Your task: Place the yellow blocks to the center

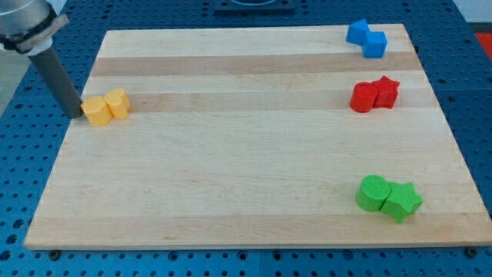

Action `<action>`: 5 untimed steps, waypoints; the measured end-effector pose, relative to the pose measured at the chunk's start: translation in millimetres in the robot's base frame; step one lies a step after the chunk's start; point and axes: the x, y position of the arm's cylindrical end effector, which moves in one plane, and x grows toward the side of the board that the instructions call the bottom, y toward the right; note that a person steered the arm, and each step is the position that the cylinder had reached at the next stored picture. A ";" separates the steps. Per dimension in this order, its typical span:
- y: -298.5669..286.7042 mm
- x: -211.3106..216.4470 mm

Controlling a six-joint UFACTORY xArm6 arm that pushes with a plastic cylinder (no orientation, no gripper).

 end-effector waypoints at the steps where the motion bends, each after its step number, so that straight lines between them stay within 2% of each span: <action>1: 11.3 1.9; 2: 29.8 -25.4; 5: 153.5 -33.2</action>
